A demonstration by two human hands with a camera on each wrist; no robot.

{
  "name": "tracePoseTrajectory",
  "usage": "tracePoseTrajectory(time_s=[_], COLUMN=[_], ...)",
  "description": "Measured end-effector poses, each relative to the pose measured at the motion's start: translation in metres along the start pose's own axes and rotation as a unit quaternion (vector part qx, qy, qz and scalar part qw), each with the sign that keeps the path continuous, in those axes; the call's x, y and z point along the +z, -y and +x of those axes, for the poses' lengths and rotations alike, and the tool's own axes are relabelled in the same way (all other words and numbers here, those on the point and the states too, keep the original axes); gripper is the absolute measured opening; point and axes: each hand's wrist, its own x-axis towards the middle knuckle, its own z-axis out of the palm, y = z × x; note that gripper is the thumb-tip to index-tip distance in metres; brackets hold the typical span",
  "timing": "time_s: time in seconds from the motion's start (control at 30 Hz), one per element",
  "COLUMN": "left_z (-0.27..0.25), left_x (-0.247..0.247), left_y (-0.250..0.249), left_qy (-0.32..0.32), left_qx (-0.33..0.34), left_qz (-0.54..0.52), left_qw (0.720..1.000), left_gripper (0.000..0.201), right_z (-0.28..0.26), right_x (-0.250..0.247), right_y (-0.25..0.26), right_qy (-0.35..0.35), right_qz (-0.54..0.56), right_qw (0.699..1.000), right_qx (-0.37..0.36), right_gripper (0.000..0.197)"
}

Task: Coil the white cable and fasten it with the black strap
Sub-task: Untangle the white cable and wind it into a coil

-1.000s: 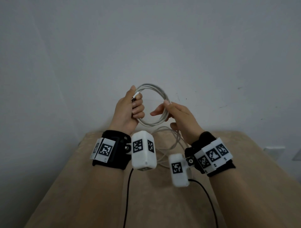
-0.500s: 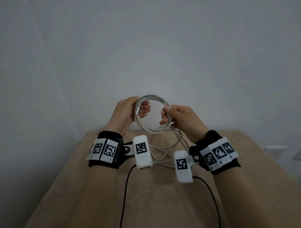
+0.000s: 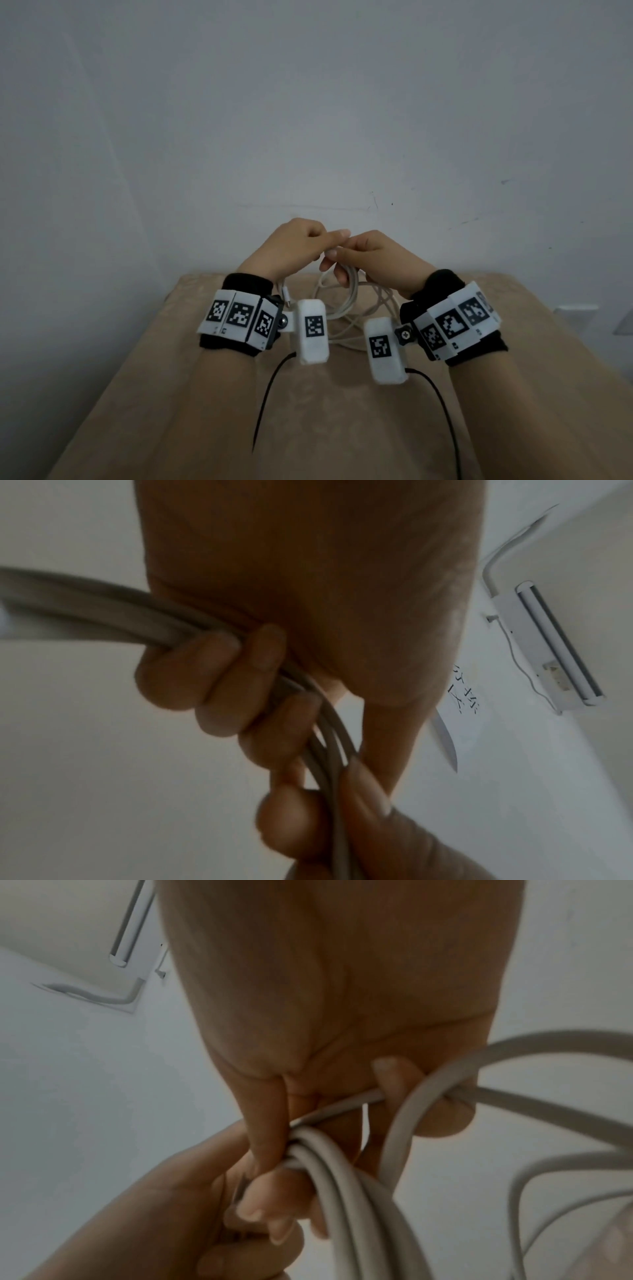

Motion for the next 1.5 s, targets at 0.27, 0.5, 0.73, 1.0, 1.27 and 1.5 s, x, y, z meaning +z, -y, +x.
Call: tracePoseTrajectory(time_s=[0.27,0.5,0.73,1.0,1.27,1.5], left_z=[0.001,-0.001,-0.002,-0.006,-0.012,-0.013], left_x=[0.003,-0.012,-0.029,-0.043,-0.053,-0.052], left_y=[0.0,0.006,0.016,0.029,0.031,0.025], left_qy=[-0.094,-0.239,-0.295,-0.344,-0.376,-0.362], left_qx=[0.041,0.048,-0.049,-0.118,-0.158,-0.165], left_qz=[-0.012,-0.103,-0.263,-0.288,-0.341,-0.377], left_qw=[0.995,0.964,0.917,0.886,0.847,0.836], left_gripper=[0.046,0.055,0.051,0.042,0.038,0.037], right_z=[-0.001,-0.002,-0.006,-0.004,-0.006,-0.001], right_x=[-0.006,-0.022,-0.028,-0.041,-0.059,-0.061], right_y=[0.0,-0.015,-0.015,-0.025,-0.058,-0.071], right_qy=[-0.07,-0.123,-0.177,-0.328,-0.415,-0.374], right_qz=[-0.007,-0.133,0.065,0.143,0.107,0.053], right_qw=[0.997,0.983,0.982,0.934,0.897,0.909], right_qx=[-0.016,0.013,-0.028,-0.002,0.11,0.178], right_gripper=[0.017,0.011,0.009,0.017,0.024,0.019])
